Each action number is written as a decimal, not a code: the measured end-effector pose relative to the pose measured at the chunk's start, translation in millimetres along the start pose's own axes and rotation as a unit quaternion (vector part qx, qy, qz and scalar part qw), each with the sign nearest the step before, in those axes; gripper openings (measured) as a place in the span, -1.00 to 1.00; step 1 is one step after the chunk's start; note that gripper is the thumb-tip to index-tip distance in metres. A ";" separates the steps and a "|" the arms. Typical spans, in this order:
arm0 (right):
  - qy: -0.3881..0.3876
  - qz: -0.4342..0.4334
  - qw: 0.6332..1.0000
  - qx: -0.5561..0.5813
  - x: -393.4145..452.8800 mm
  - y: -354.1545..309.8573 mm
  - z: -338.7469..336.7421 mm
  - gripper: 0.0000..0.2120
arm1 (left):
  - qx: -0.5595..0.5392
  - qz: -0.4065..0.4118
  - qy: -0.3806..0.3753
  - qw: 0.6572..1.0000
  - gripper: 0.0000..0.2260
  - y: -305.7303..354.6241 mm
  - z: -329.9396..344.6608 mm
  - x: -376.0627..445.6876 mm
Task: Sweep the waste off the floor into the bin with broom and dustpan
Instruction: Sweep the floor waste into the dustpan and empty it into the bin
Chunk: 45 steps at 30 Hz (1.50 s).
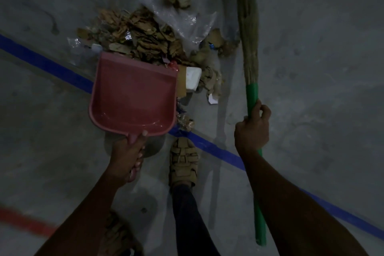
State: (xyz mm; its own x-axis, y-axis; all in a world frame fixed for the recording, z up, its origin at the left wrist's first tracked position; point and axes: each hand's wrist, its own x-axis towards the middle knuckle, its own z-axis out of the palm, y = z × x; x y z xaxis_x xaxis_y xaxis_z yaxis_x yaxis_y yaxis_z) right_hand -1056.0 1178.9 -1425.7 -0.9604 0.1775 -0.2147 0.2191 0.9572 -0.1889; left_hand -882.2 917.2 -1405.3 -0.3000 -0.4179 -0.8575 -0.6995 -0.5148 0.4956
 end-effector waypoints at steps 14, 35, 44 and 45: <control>-0.085 -0.125 0.988 0.039 -64.2 -9.4 4.8 -0.40 | 0.013 -0.073 0.046 0.996 -0.59 -52.1 -51.8 -33.8; -0.078 -0.171 0.981 -0.039 -14.7 -99.0 53.5 -0.41 | 0.106 -0.149 -0.027 0.983 -0.58 -68.3 -140.4 16.0; -0.107 -0.207 0.970 -0.062 -37.6 -88.4 78.1 -0.44 | 0.156 -0.131 -0.034 0.978 -0.53 -54.6 -143.6 47.0; -0.107 -0.215 0.969 -0.061 -40.8 -84.9 78.7 -0.45 | 0.152 -0.124 -0.035 0.980 -0.55 -52.3 -146.0 50.8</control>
State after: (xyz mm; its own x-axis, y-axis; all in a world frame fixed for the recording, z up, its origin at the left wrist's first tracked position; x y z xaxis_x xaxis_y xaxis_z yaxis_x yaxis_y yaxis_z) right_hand -1021.9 1072.5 -1476.3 -0.8979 -0.2819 -0.3382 -0.2272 0.9546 -0.1926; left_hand -766.1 813.6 -1454.7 -0.1335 -0.2496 -0.9591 -0.9140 -0.3431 0.2165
